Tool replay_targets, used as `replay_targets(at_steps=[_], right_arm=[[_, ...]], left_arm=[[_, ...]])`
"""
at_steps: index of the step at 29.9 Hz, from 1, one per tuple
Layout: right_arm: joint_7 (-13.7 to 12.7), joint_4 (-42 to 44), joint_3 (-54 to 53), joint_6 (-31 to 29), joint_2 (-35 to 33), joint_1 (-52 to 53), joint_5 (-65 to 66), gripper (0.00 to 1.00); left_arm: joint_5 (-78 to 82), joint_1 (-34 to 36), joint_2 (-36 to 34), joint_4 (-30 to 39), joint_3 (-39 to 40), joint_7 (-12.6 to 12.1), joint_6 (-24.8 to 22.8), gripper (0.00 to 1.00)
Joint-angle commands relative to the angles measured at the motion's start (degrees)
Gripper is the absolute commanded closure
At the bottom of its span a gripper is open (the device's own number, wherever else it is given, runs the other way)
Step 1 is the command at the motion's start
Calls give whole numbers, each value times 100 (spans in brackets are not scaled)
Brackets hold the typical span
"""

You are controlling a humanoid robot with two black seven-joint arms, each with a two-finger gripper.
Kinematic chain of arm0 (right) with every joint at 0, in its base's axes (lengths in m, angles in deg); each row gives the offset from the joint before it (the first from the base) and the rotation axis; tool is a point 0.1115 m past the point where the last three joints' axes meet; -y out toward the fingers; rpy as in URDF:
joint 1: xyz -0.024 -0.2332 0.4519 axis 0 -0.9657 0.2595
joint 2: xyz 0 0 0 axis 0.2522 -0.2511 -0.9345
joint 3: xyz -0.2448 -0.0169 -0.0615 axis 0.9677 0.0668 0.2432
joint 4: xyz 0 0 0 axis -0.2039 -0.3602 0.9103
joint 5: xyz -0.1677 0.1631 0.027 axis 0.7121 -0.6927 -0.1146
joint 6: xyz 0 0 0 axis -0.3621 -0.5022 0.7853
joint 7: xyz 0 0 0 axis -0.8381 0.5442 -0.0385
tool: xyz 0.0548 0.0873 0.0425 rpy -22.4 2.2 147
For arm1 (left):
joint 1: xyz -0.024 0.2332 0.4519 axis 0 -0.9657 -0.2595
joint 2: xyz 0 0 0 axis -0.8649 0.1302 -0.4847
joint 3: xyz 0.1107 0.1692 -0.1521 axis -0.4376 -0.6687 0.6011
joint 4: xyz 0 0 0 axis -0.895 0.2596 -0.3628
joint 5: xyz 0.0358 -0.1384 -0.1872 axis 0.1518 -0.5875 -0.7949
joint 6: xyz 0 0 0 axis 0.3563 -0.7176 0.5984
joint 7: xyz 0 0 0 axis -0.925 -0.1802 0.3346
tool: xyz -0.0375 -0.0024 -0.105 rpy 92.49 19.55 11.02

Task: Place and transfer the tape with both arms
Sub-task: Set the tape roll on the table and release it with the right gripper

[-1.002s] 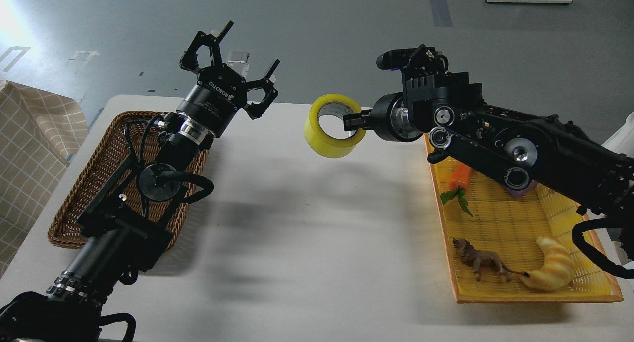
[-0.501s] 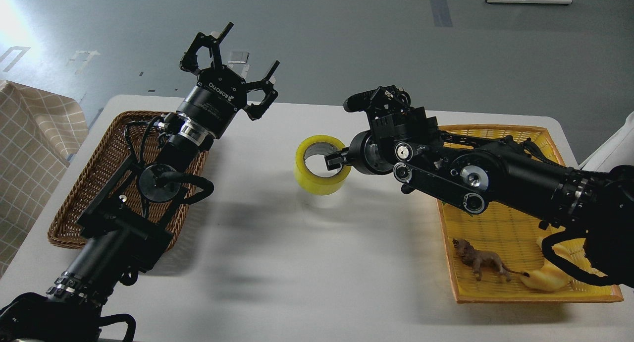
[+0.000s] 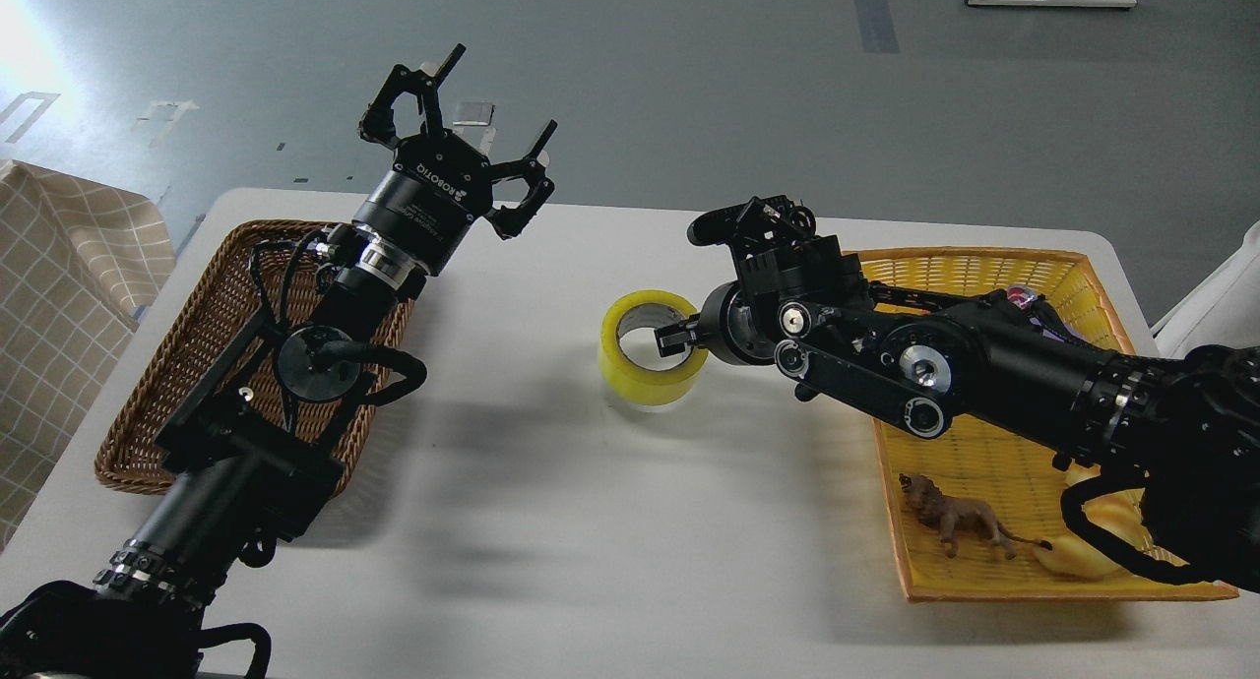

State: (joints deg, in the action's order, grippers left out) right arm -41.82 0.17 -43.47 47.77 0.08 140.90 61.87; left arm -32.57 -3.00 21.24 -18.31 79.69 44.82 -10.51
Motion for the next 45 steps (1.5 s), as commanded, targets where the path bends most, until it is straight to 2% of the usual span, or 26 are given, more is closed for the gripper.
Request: replay_targets(at_steps=[1,6,16,22,23,24,31,34,35,37,39,41,45], right_arm=[[0,3,-1,0,0,-56,-1,94],[0,3,-1,0,0,-152,8,93],[0,65,-10,0,0,-240,8,87],[0,65,-27,0,0,-276,8,77],[0,65,-45,0,0,-284,8,67],[0,65,-45,0,0,-284,8,63],[9,65,-53,0,0,-284,-9,59],[26,65,-97,0,0,-284,-18,46],[26,56,-106,0,0,-276,-27,38],[26,47,-141,0,0,-258,-36,32],[26,30,-290,0,0,-249,-45,21],[26,-5,-518,0,0,-232,-45,6],[26,-120,-686,0,0,-205,-53,3]], left_arm=[[-3,-5,9,-5,0,-1,0,2],[-3,-14,17,-5,0,-1,0,2],[-3,-14,17,-5,0,-1,0,2],[-3,-14,17,-5,-9,-1,0,2],[-3,-14,17,-5,-9,-1,0,2],[-3,-14,17,-5,-9,-1,0,2],[-3,-23,17,-5,0,-1,0,2],[-3,-14,26,-5,-9,-1,0,2],[-3,-14,26,-5,-9,-1,0,2],[-3,-14,18,-5,-9,-1,0,2],[14,-14,17,-5,-9,-1,0,2],[-3,-14,26,-5,-9,-1,0,2],[-3,-14,26,-5,-27,-9,0,2]])
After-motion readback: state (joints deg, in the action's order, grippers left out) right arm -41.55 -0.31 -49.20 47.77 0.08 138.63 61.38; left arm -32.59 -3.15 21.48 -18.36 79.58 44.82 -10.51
